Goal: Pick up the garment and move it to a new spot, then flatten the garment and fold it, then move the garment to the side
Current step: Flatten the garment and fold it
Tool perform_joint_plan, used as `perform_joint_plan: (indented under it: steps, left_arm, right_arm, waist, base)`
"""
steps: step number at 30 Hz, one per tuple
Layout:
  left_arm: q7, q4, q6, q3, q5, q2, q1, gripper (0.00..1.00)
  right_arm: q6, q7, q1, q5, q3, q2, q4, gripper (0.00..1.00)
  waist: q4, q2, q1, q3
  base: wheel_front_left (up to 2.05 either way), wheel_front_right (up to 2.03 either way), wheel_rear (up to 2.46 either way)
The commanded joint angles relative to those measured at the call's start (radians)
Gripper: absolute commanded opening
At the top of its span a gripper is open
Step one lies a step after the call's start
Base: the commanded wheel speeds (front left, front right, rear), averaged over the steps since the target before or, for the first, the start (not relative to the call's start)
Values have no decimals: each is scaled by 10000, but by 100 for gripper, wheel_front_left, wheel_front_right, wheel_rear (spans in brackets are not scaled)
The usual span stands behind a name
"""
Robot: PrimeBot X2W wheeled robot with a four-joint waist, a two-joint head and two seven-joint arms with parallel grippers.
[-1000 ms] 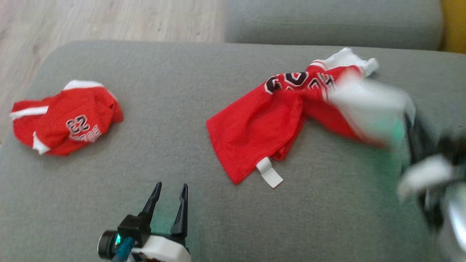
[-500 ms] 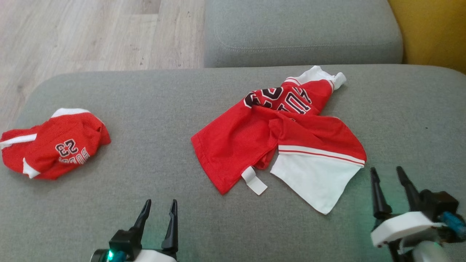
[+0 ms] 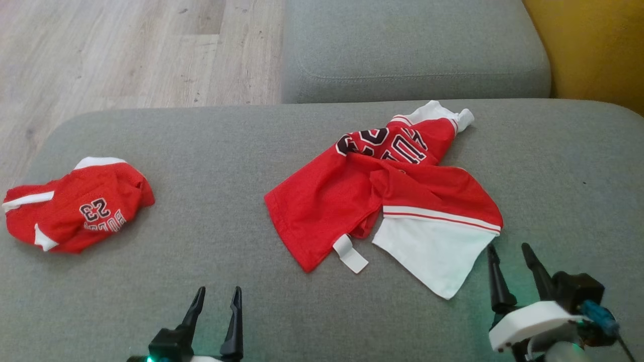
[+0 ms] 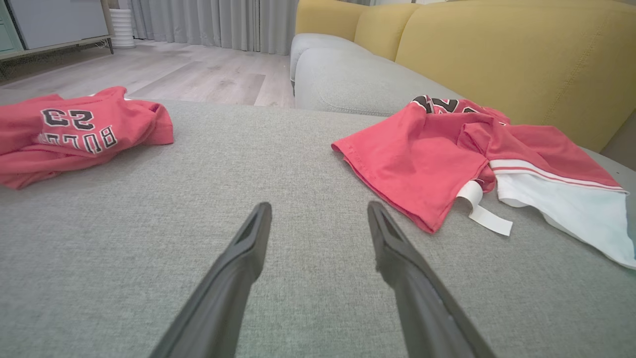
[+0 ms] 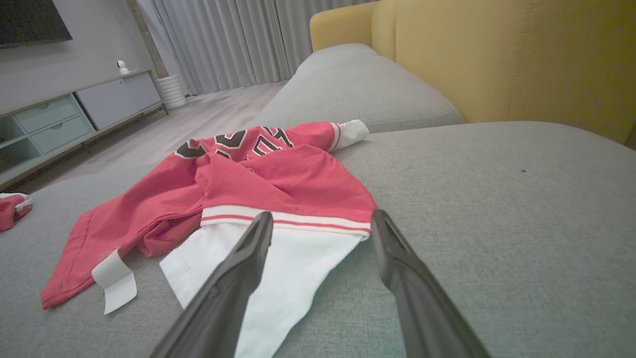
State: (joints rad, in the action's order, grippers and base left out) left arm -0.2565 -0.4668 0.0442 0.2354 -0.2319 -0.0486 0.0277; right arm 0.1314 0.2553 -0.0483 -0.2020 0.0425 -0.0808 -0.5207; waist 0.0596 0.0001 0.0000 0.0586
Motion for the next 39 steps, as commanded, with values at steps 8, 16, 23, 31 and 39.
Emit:
perform_joint_plan:
  steps: [8,16,23,31,39]
  left_arm:
    - [-53,369,-7,-111,121,-16,-421,100]
    - [-53,280,-23,196,77,-16,-518,100]
    - [-53,227,-56,283,23,-16,-599,100]
    - [-53,262,-2,409,-291,-16,-809,100]
    - [-53,67,339,1117,-1167,-16,-1530,100]
  right_arm:
    - [-7,64,-523,-90,890,64,-1103,100]
    - [-7,65,-1064,-759,1618,271,-2734,100]
    - [-7,58,-1315,-1169,2347,301,-3899,95]
    - [-7,62,-1532,-1152,2157,118,-4003,0]
    - [-7,63,-1221,-755,620,-853,-2494,0]
  waist:
    - [119,-1,0,-200]
    - [384,-1,0,-419]
    - [522,-1,0,-544]
    - [336,-1,0,-761]
    - [-395,-1,0,-1342]
  base:
    - [0,0,0]
    - [0,0,0]
    - [0,0,0]
    - [0,0,0]
    - [0,0,0]
